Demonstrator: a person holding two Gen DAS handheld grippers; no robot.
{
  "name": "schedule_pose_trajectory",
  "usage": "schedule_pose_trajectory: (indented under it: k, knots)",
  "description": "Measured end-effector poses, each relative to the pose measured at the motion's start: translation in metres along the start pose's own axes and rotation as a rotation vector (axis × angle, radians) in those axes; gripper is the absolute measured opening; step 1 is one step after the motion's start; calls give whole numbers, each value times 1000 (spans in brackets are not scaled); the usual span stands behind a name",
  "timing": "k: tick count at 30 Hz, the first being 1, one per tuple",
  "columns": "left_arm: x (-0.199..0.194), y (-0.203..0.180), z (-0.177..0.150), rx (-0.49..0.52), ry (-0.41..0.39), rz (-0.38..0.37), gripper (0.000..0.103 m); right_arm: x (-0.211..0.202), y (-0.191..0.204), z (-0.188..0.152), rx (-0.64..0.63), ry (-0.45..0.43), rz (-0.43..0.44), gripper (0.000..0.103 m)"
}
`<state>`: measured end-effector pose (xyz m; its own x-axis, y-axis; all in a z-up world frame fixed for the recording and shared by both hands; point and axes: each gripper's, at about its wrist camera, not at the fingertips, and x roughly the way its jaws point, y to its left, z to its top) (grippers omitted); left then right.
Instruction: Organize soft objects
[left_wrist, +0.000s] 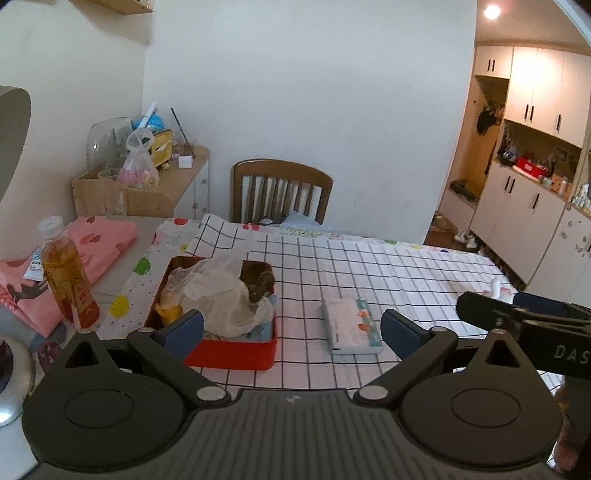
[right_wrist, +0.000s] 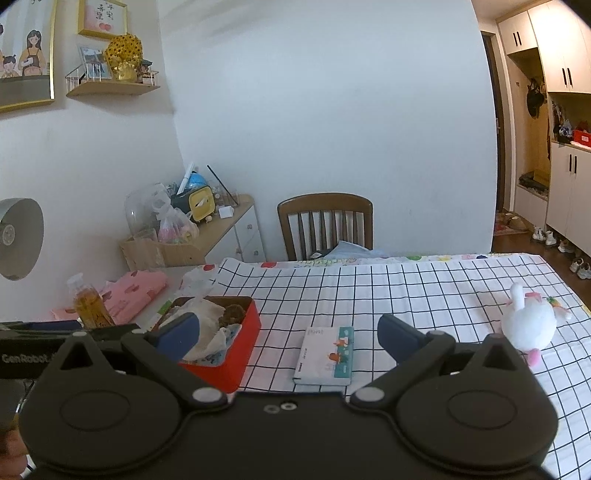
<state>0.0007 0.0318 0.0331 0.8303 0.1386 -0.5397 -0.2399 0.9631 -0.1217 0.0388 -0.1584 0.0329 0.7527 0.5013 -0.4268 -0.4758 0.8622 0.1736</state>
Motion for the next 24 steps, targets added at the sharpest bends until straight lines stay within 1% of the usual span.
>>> schedule_pose_trajectory:
  k: [5, 10, 24]
  knots:
    - [0, 0, -1, -1, 0, -8, 103, 1, 0, -1, 2, 16, 6, 103]
    - [0, 2, -1, -13, 4, -36, 103, 1, 0, -1, 2, 19, 12, 103]
    - [1, -1, -1, -2, -23, -21, 103, 1, 0, -2, -6, 10, 19, 103]
